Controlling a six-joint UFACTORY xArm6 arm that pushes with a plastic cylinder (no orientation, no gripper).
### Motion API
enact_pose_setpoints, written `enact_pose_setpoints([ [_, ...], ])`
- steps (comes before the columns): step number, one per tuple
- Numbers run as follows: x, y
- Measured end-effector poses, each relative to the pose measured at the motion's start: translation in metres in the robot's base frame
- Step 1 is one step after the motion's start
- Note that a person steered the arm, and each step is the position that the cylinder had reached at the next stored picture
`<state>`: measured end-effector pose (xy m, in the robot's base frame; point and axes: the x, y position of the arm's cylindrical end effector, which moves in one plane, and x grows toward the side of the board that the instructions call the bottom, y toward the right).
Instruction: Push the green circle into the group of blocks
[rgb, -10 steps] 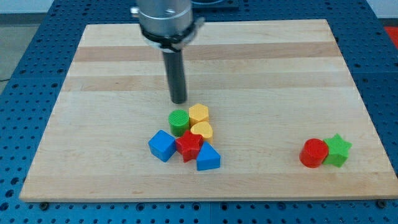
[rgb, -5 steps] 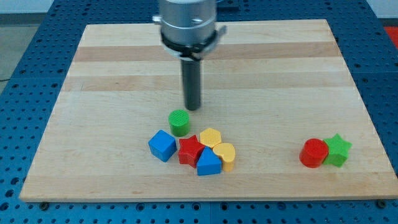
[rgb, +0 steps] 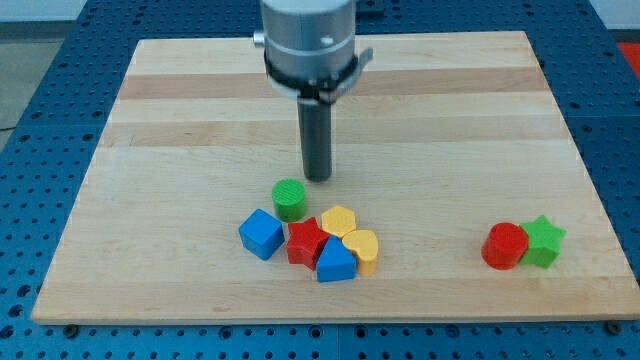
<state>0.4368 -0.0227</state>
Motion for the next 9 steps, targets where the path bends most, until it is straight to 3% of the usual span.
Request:
enact_pose_setpoints([
  [1,0.001,-0.042],
  [4,0.068,0.012],
  [6,0.016,-0.035],
  [9,0.062,-0.032],
])
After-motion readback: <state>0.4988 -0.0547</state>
